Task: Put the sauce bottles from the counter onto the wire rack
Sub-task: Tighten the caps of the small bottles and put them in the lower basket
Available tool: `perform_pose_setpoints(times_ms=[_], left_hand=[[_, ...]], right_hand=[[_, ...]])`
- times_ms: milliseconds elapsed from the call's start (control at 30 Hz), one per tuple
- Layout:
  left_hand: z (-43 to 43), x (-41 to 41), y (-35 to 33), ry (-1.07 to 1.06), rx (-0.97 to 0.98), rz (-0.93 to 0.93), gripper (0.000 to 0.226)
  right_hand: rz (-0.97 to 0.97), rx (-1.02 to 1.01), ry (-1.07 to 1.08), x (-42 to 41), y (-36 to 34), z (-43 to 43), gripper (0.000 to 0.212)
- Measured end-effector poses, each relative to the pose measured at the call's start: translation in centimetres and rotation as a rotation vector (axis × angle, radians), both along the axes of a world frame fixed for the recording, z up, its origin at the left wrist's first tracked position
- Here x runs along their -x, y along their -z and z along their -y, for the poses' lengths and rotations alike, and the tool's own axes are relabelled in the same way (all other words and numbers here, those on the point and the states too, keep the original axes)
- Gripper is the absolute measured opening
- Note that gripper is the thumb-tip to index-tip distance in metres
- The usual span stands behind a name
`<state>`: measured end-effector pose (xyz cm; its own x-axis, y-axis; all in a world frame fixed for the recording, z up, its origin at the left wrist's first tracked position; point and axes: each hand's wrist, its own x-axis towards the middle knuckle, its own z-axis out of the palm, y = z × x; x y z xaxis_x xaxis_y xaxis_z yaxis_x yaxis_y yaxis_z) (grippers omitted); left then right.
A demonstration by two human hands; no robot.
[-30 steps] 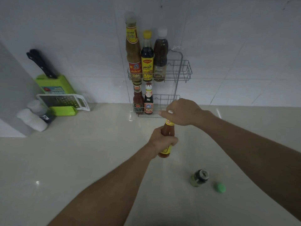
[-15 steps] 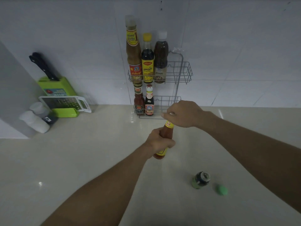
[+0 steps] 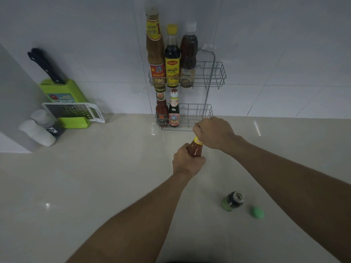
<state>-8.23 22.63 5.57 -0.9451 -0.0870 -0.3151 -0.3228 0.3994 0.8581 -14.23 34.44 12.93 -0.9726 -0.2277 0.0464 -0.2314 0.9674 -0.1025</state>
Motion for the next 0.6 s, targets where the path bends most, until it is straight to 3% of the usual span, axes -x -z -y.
perform_pose_setpoints(times_ms=[133, 233, 333, 500, 600], left_hand=[[0.4, 0.5, 0.1, -0.021, -0.059, 0.014, 0.03], [0.6, 1.4, 0.2, -0.017, -0.106, -0.019, 0.038], [0.4, 2.6, -0.1, -0.015, -0.17, -0.105, 0.051], [0.2, 5.4, -0.6, 0.064, -0.308, -0.184, 0.045], [0.7, 7.5, -0.5, 0.113, -0.348, -0.137, 0.068]], right_hand=[[0.104, 0.486, 0.096, -0.5, -0.1, 0.1, 0.062], [0.323, 0.821, 0.174, -1.4, 0.2, 0.0, 0.06], [0.459, 0.91, 0.125, -1.8, 1.9, -0.2, 0.03], [0.255, 0.94, 0.144, -0.3, 2.4, 0.0, 0.008], [0.171, 0.905, 0.144, 1.8, 2.2, 0.0, 0.011]])
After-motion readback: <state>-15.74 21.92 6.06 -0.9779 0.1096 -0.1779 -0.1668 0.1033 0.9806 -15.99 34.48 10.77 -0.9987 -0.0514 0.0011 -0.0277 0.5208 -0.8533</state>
